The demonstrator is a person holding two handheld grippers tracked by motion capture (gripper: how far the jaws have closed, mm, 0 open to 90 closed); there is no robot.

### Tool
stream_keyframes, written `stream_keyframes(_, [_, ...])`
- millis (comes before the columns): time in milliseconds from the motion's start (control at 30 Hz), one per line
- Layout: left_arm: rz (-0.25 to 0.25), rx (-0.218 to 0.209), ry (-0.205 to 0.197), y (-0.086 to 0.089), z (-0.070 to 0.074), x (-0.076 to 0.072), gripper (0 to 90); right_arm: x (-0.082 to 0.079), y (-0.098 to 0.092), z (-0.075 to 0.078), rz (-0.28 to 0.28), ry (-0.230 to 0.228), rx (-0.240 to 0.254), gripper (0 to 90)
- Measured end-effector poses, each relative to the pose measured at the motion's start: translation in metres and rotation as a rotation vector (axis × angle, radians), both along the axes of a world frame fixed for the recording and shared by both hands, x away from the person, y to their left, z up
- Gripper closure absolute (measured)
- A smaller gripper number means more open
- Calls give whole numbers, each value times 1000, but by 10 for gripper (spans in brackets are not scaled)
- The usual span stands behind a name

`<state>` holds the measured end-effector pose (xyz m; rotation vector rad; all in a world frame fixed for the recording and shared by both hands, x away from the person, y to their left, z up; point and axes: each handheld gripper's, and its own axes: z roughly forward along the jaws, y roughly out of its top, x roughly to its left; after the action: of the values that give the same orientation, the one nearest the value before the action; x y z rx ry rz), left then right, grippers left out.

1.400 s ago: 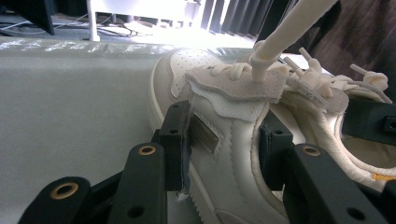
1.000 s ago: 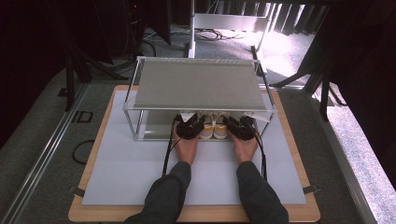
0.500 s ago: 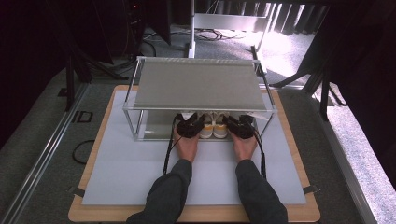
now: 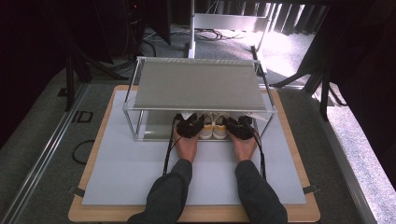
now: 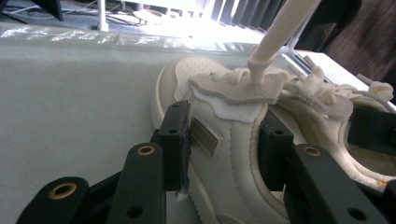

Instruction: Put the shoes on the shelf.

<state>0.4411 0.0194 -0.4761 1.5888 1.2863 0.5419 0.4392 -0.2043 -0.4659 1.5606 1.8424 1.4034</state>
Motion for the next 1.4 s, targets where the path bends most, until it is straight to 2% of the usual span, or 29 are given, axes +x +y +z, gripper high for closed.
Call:
stream_keyframes(67, [-2, -10, 4, 1, -1, 1, 600, -1, 2, 0, 3, 4, -18, 657])
stream_keyframes(133, [18, -21, 5, 0, -1, 0, 574, -2, 3, 0, 1, -2, -28, 651])
stream_keyframes(167, [25, -18, 8, 0, -1, 0, 573, -2, 3, 0, -1, -2, -30, 647])
stream_keyframes(200, [11, 2, 17, 2, 0, -1, 565, -2, 3, 0, -1, -4, -32, 640])
stream_keyframes(233, [23, -22, 10, 1, -1, 0, 555, -2, 3, 0, -3, -4, -32, 632])
stream_keyframes(267, [11, -1, 17, 3, -1, -1, 544, -2, 2, 0, -4, -5, -32, 623])
stream_keyframes(333, [23, -14, 17, 3, -1, 0, 531, -2, 2, 0, -12, -12, -35, 590])
stream_keyframes(367, [21, -3, 21, 4, -1, -1, 520, -3, 2, -1, -12, -14, -34, 585])
stream_keyframes(400, [38, -18, 18, 3, -1, -1, 510, -3, 2, -1, -17, -17, -34, 579])
stream_keyframes(533, [51, -22, 20, 3, -1, -1, 469, -4, 2, -1, -23, -23, -34, 569])
stream_keyframes(867, [42, -4, 36, 6, -1, -1, 442, -6, 2, 0, -24, -35, -48, 559])
stream_keyframes(1067, [54, -10, 40, 6, -1, -2, 427, -7, 3, 0, -27, -41, -43, 554])
stream_keyframes(1300, [-11, 17, 82, 16, 0, -1, 388, -7, 3, 0, -26, -47, -40, 553])
stream_keyframes(1333, [59, -114, 46, 6, -1, 1, 387, -7, 3, 0, -25, -47, -39, 553])
stream_keyframes(1400, [56, -101, 52, 7, -1, 0, 386, -7, 3, 0, -26, -47, -38, 552])
